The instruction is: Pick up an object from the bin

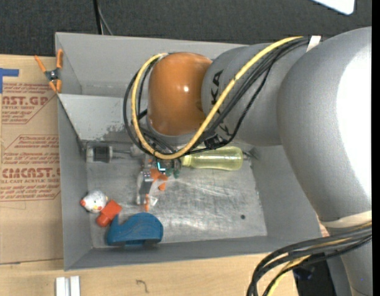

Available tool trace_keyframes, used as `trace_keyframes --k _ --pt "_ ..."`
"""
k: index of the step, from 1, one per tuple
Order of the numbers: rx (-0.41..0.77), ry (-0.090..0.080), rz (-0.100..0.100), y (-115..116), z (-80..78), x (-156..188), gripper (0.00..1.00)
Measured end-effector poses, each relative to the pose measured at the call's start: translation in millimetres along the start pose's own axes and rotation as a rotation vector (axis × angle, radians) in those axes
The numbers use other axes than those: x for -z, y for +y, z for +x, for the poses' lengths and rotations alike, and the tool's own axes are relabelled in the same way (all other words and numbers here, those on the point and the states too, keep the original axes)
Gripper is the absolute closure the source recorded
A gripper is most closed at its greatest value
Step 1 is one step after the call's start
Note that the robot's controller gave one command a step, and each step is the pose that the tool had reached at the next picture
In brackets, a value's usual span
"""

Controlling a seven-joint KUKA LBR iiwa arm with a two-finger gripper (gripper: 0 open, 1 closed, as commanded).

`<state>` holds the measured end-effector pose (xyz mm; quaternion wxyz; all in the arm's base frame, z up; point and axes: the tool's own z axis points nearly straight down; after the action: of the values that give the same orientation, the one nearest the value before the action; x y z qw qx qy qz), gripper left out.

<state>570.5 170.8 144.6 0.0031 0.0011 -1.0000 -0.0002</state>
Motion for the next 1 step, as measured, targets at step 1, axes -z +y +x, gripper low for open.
trace_keyframes --k 1 --pt "-0.002 -0.007 -0.001 -0.6 -2.1 4.3 0.0"
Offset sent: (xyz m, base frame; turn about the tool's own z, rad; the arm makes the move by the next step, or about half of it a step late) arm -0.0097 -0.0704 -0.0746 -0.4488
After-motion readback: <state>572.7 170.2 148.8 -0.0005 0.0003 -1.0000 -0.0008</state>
